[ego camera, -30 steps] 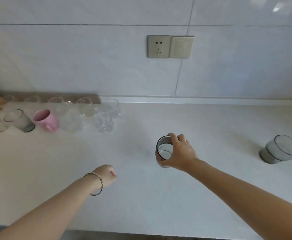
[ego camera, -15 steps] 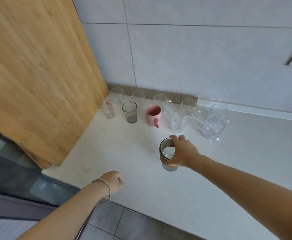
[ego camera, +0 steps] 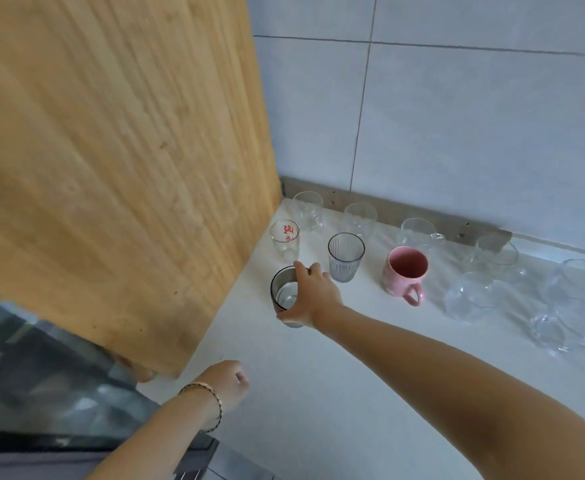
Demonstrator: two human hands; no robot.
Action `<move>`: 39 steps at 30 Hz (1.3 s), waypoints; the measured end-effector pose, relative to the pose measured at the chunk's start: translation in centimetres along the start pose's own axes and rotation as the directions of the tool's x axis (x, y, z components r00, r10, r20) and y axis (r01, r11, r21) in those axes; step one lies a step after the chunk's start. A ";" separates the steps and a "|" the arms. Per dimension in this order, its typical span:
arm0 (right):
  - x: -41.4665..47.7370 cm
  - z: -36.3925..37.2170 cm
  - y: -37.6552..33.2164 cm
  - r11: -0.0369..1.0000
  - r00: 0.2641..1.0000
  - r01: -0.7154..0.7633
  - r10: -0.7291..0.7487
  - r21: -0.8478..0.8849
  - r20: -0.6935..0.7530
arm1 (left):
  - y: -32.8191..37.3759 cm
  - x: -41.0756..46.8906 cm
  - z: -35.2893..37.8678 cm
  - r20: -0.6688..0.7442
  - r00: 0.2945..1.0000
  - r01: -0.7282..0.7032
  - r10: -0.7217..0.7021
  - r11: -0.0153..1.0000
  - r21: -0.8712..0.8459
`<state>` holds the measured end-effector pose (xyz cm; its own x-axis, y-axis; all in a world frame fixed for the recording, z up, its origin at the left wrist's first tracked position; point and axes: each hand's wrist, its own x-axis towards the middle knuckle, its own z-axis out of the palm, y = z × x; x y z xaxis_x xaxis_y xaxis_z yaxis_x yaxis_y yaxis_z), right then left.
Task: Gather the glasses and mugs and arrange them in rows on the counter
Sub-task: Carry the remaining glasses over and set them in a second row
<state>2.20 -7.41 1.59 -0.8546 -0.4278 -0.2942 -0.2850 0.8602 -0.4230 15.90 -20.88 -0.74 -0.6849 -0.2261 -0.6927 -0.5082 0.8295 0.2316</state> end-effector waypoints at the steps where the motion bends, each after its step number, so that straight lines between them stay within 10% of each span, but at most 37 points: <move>1: 1.4 0.4 -0.8 1.000 1.000 -0.007 0.007 0.006 0.004 | -0.3 0.8 -0.5 0.007 1.000 0.007 -0.007 1.000 -0.008; 14: 6.6 3.3 -5.1 0.996 0.997 -0.078 0.076 0.034 0.033 | -2.2 6.1 -4.3 0.071 0.997 -0.001 0.004 1.000 -0.031; 26: -5.8 -0.8 3.7 0.909 0.906 -0.406 0.387 0.095 0.170 | 1.4 3.6 -3.8 0.130 0.944 -0.325 0.303 0.921 0.215; 39: -38.4 -5.4 24.7 0.479 0.502 -0.826 0.865 0.296 0.004 | 26.0 -7.2 8.6 0.331 0.664 -0.736 0.670 0.509 0.447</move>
<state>25.67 31.78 7.09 -0.6742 0.5277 -0.5167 0.6982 0.6835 -0.2130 12.14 6.68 4.37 -0.6226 0.5746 -0.5313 0.4785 0.8167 0.3225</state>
